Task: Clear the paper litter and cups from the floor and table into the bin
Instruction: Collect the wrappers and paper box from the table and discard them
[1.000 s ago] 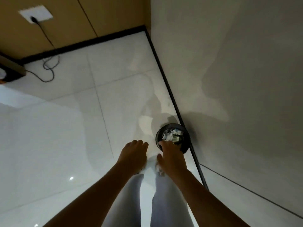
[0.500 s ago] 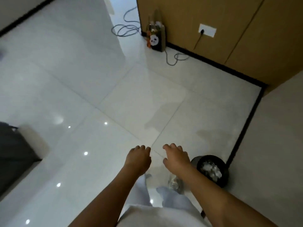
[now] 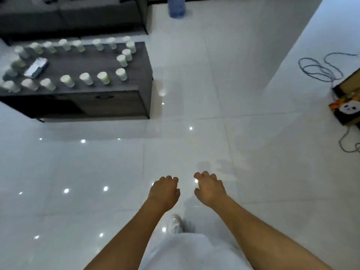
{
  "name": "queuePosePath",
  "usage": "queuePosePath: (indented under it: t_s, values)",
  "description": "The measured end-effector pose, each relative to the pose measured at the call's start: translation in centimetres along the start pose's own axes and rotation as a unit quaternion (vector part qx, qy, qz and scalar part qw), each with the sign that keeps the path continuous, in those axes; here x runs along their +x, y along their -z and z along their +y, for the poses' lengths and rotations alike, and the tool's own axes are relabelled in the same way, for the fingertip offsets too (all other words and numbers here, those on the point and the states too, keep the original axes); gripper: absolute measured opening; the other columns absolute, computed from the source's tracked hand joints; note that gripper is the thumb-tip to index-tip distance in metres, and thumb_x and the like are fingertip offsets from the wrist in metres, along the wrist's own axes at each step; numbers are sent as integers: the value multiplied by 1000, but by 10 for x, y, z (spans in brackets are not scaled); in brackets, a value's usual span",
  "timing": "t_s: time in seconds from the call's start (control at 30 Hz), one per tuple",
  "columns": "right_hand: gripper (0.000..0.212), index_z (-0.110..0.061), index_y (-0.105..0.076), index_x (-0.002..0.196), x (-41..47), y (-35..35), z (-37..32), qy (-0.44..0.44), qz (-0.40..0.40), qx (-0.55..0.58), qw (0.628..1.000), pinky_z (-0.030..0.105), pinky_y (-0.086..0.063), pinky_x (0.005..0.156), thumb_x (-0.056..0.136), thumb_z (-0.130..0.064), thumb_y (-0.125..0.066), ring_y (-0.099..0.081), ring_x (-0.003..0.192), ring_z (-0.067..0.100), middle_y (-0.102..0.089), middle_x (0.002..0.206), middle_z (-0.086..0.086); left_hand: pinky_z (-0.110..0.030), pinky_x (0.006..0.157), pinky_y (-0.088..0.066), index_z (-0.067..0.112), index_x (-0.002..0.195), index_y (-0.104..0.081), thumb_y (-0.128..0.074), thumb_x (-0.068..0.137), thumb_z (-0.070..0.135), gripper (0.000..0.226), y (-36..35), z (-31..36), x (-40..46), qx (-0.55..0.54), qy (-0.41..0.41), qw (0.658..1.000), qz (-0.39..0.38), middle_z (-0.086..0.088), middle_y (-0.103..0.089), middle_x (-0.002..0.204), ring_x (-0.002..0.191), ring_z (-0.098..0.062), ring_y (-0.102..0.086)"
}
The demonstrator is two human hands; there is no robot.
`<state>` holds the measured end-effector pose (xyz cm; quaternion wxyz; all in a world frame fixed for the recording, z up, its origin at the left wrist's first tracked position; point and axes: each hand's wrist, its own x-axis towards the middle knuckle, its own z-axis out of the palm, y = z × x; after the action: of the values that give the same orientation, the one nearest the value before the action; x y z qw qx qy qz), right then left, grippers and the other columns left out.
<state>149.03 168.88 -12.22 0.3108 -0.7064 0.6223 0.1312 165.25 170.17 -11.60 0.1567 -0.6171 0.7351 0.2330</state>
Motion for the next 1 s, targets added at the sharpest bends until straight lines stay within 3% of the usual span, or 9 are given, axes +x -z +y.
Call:
queuePosePath:
  t_s: [0.33, 0.57, 1.0]
  values:
    - [48, -19, -37, 140, 109, 27, -213, 184, -43, -120, 975, 38, -40, 92, 93, -21, -47, -44, 119, 28, -46, 132, 6, -33, 90, -45, 14, 130, -46, -39, 99, 32, 37, 45, -194, -16, -132, 184, 973, 36, -6, -55, 121, 111, -23, -52]
    - [48, -20, -37, 140, 220, 70, -297, 223, -90, -178, 954, 39, -39, 96, 93, -22, -47, -43, 120, 28, -45, 133, 6, -33, 91, -45, 16, 131, -46, -39, 98, 33, 37, 83, -292, 39, -183, 260, 947, 42, -5, -54, 124, 114, -23, -51]
    - [47, -21, -37, 139, 423, 166, -486, 278, -103, -214, 931, 39, -39, 94, 94, -23, -48, -42, 121, 27, -45, 132, 5, -33, 89, -46, 15, 130, -47, -39, 98, 33, 37, 204, -498, 146, -259, 352, 896, 75, -4, -55, 120, 113, -22, -52]
